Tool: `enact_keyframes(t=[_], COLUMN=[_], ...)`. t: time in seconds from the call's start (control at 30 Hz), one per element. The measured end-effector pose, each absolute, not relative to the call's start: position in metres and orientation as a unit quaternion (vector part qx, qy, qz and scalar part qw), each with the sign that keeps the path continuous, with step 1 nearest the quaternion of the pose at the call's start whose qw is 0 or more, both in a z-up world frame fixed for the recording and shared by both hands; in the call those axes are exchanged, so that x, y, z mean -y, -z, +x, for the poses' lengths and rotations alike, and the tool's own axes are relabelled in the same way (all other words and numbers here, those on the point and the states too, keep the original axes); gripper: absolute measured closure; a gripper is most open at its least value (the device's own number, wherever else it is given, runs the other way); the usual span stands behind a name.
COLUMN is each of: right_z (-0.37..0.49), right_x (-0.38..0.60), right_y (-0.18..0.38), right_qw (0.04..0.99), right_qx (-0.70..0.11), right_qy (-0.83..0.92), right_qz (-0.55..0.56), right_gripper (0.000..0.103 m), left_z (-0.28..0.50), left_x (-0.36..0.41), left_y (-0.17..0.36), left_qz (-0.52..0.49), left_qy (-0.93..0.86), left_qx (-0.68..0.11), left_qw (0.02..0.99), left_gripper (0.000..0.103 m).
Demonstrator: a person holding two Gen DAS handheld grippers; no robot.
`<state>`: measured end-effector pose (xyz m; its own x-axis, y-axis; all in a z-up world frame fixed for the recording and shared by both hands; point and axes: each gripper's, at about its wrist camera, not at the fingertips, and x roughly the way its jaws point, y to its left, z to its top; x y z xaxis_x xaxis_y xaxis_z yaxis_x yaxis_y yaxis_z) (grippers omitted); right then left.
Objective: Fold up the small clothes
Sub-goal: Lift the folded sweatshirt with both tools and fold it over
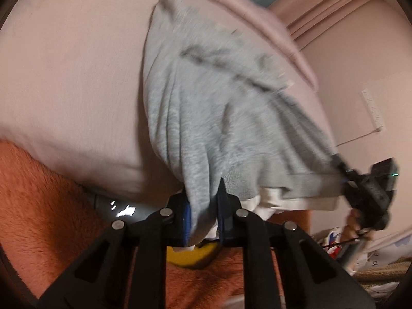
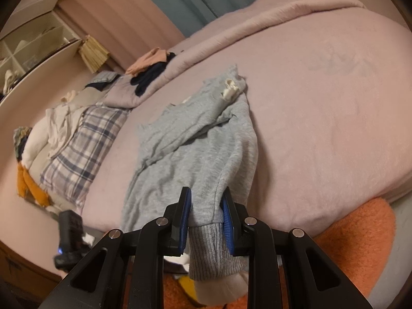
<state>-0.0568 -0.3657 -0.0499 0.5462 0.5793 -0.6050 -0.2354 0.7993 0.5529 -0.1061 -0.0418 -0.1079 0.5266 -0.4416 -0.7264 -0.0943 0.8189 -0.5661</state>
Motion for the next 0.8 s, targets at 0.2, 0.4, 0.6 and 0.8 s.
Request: enact_keyframes(t=[0.2, 0.4, 0.6, 0.8], right_z=[-0.061, -0.072, -0.077, -0.041], right_x=[0.367, 0.382, 0.389, 0.376], right_y=[0.04, 0.021, 0.007, 0.007], right_qw=[0.85, 0.855, 0.854, 0.855], right_qx=[-0.395, -0.369, -0.347, -0.35], right_qy=[-0.263, -0.277, -0.291, -0.291], right_qz=[0.227, 0.238, 0.255, 0.25], right_gripper=[0.079, 0.079, 0.079, 0.078], left_z=[-0.119, -0.129, -0.119, -0.077], left_x=[0.04, 0.025, 0.003, -0.012], left_y=[0.06, 0.035, 0.024, 0.012], left_qz=[-0.291, -0.311, -0.344, -0.349], left_qy=[0.171, 0.193, 0.19, 0.159], left_qx=[-0.426, -0.406, -0.383, -0.362], left_qw=[0.84, 0.837, 0.836, 0.849], left_gripper=[0.089, 0.089, 0.089, 0.088])
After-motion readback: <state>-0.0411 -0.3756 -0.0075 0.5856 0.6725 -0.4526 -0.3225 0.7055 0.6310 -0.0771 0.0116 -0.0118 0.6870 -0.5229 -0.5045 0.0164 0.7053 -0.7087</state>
